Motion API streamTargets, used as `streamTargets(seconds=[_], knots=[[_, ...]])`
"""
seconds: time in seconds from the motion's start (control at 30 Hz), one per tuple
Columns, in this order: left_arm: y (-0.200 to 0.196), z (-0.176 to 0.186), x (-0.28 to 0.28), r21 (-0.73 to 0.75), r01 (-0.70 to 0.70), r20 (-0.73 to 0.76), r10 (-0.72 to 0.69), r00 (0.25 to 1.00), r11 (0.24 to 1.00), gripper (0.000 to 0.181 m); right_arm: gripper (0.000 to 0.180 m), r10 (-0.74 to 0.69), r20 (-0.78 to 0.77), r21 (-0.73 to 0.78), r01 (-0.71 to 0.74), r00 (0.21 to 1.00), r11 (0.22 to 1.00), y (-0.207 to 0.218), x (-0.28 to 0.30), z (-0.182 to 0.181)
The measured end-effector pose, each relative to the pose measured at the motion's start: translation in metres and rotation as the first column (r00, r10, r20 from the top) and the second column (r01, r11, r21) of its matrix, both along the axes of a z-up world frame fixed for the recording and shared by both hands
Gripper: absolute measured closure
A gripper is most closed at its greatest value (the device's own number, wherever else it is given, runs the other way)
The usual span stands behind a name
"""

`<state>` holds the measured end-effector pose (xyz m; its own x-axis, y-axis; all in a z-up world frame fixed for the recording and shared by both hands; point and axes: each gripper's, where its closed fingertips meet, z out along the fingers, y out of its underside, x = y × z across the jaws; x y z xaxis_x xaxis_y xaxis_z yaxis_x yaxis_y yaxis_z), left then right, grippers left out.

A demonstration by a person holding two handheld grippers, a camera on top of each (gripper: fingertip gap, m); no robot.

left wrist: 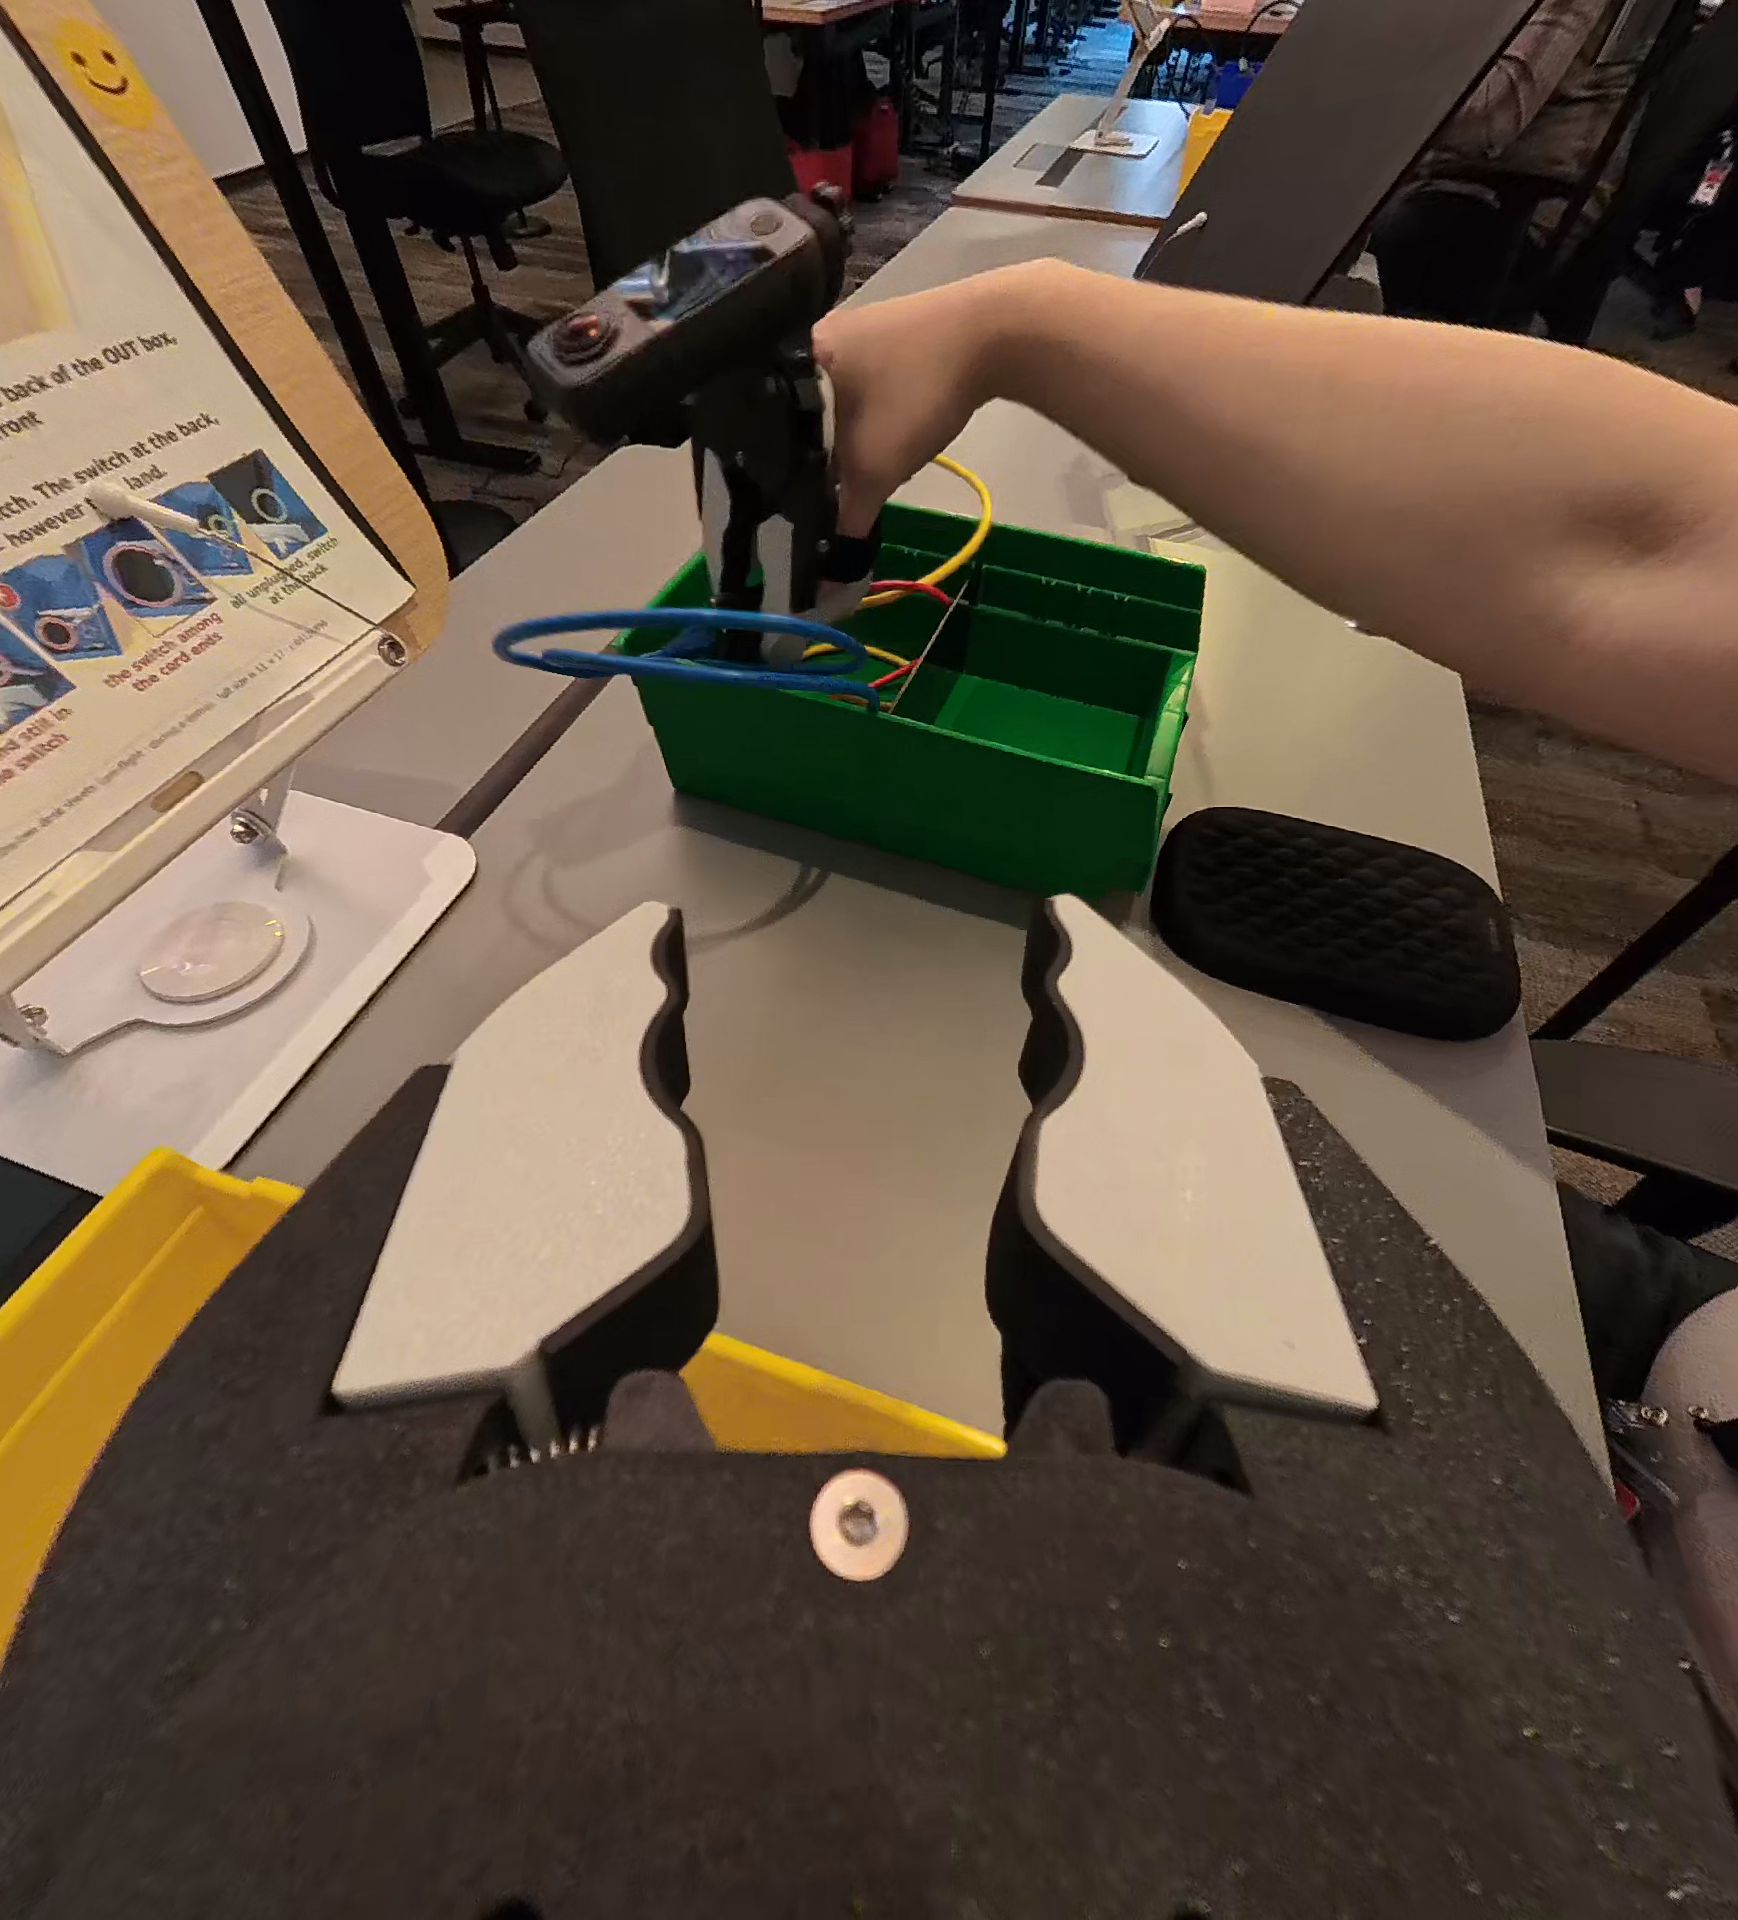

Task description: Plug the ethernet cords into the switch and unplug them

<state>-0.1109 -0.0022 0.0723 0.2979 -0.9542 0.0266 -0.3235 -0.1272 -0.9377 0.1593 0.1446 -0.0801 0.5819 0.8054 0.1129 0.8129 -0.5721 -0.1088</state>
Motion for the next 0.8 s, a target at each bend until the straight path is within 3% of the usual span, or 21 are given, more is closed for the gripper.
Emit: streamTargets(seconds=[0.1,0.23,0.3,0.37,0.43,0.53,0.63,0.7,0.8], knots=[[0.001,0.006,-0.011,0.006,-0.021,0.017,0.021,1.0,1.0,0.118,0.136,0.011,-0.034,0.008,-0.011,0.999,1.0,-0.007,-0.002,0.018],[0.007,0.012,-0.038,-0.021,-0.105,0.016,0.105,0.994,0.994,0.113,0.136,0.037,-0.17,0.133,-0.014,0.985,0.991,-0.017,-0.006,0.07],[0.019,0.006,-0.063,-0.033,-0.222,-0.046,0.221,0.974,0.974,0.111,0.137,-0.011,-0.294,0.236,0.084,0.956,0.968,-0.024,-0.005,0.102],[0.029,-0.006,-0.093,-0.044,-0.357,-0.138,0.348,0.927,0.933,0.11,0.134,-0.169,-0.433,0.244,0.295,0.886,0.924,-0.048,0.005,0.119],[0.038,-0.017,-0.127,-0.068,-0.503,-0.223,0.478,0.85,0.862,0.108,0.134,-0.337,-0.479,0.273,0.503,0.811,0.82,-0.074,0.033,0.115],[0.043,-0.028,-0.173,-0.121,-0.668,-0.293,0.616,0.731,0.735,0.111,0.138,-0.489,-0.539,0.31,0.701,0.686,0.642,-0.098,0.077,0.102],[0.045,-0.039,-0.213,-0.151,-0.782,-0.341,0.711,0.616,0.605,0.109,0.138,-0.613,-0.589,0.195,0.829,0.526,0.524,-0.106,0.118,0.09],[0.045,-0.054,-0.24,-0.153,-0.844,-0.411,0.743,0.528,0.515,0.108,0.144,-0.626,-0.611,0.135,0.844,0.484,0.52,-0.112,0.134,0.073],[0.04,-0.083,-0.279,-0.148,-0.916,-0.542,0.745,0.39,0.372,0.104,0.144,-0.739,-0.517,0.012,0.866,0.433,0.499,-0.129,0.157,0.034]])
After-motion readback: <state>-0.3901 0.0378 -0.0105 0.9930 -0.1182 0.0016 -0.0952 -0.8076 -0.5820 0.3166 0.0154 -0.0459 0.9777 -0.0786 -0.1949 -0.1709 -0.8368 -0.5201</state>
